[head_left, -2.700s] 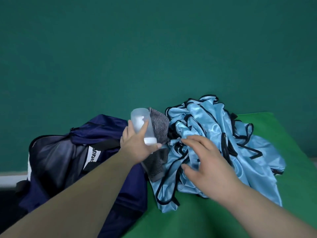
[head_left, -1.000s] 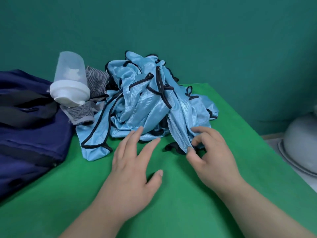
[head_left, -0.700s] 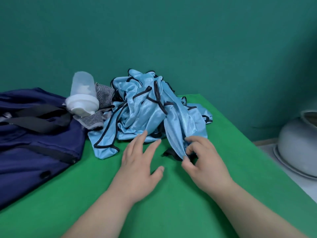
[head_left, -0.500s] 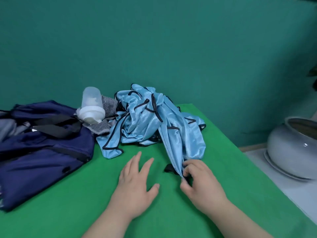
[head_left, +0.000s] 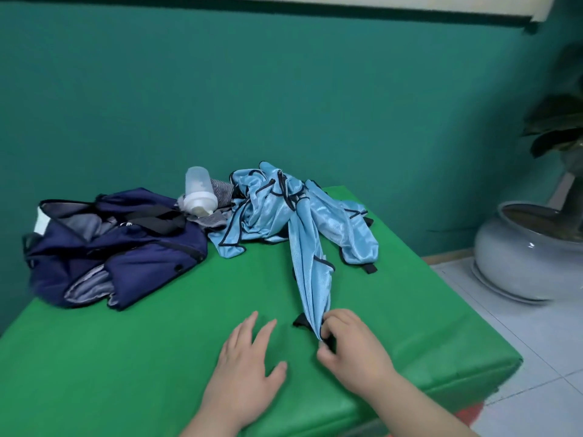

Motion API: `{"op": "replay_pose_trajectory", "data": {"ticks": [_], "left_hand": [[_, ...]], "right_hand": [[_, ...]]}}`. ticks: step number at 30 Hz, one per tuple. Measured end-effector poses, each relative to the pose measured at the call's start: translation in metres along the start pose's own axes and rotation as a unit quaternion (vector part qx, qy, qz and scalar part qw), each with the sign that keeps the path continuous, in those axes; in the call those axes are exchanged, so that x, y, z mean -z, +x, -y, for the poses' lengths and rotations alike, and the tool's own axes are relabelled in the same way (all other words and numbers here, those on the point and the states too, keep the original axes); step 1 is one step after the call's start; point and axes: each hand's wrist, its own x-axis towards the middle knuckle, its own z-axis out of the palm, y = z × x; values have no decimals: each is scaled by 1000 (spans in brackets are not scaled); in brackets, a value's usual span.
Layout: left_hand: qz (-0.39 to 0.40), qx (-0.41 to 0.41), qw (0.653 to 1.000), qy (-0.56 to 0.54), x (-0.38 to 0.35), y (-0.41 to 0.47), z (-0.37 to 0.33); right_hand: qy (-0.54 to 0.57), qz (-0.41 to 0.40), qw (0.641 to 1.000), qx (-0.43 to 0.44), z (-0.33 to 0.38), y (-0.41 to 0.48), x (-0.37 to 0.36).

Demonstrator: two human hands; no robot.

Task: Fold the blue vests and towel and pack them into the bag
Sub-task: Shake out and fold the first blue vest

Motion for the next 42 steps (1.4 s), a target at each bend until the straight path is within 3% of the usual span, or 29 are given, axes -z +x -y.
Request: {"op": "replay_pose_trajectory", "data": {"ticks": [5,16,22,26,28,32,42], "left_hand": [[-9,-2,1000,6,7,-12,-2],[-29,-17,999,19,-3,-6,1],[-22,-38,998,-48,-1,-8,4],[-34,-54,992,-112,1,-9,7],[-35,-59,991,-113,1,-9,7],[-28,-65,995,-70,0,-8,5],[-97,-70,988,-102,-9,-2,11]], "right_hand": [[17,32,999,7,11,-17,1],[93,-24,995,-2,8,-15,-1],[245,-31,966,-78,29,-16,8],[271,6,962,-35,47,-21,15],[282,-16,958,-46,43,-18,17],[186,-97,972,-105,20,-10,17],[67,22,995,-75,15,11,9]]}}
